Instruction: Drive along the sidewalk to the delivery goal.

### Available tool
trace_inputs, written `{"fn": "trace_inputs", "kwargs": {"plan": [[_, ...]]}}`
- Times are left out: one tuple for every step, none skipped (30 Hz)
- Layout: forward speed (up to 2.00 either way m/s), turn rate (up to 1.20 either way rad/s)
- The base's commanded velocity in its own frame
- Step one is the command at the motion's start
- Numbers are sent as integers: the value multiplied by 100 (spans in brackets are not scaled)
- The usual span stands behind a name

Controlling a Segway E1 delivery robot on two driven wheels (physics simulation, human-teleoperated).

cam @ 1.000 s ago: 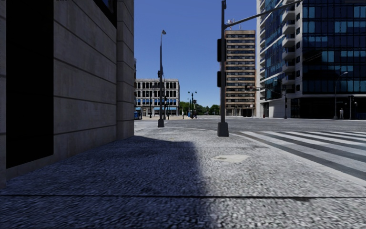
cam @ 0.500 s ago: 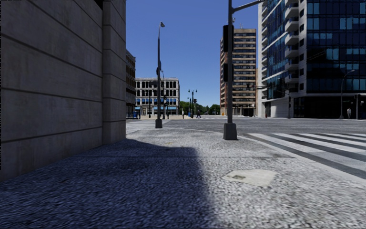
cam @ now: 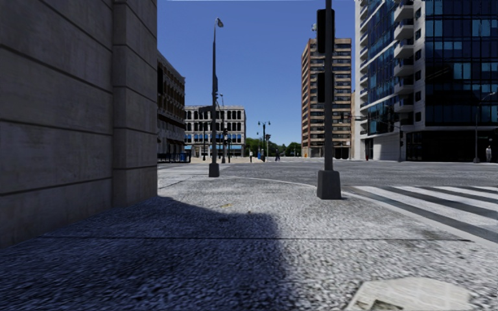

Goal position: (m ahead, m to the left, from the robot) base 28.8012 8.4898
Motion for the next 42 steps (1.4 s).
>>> {"fn": "trace_inputs", "kwargs": {"plan": [[200, 33], [200, 33], [200, 33], [200, 33], [200, 33], [200, 34], [200, 34], [200, 34], [200, 27], [200, 26], [200, 25], [200, 25], [200, 0], [200, 0], [200, 0], [200, 0], [200, 0], [200, 0], [200, 0], [200, 0], [200, 0], [200, 0], [200, 0], [200, 0], [200, 8], [200, 15], [200, 15], [200, 17], [200, 18], [200, 18], [200, 18], [200, 18], [200, 19], [200, 19], [200, 19], [200, 19], [200, 19], [200, 19], [200, 19], [200, 19], [200, 19], [200, 19]]}}
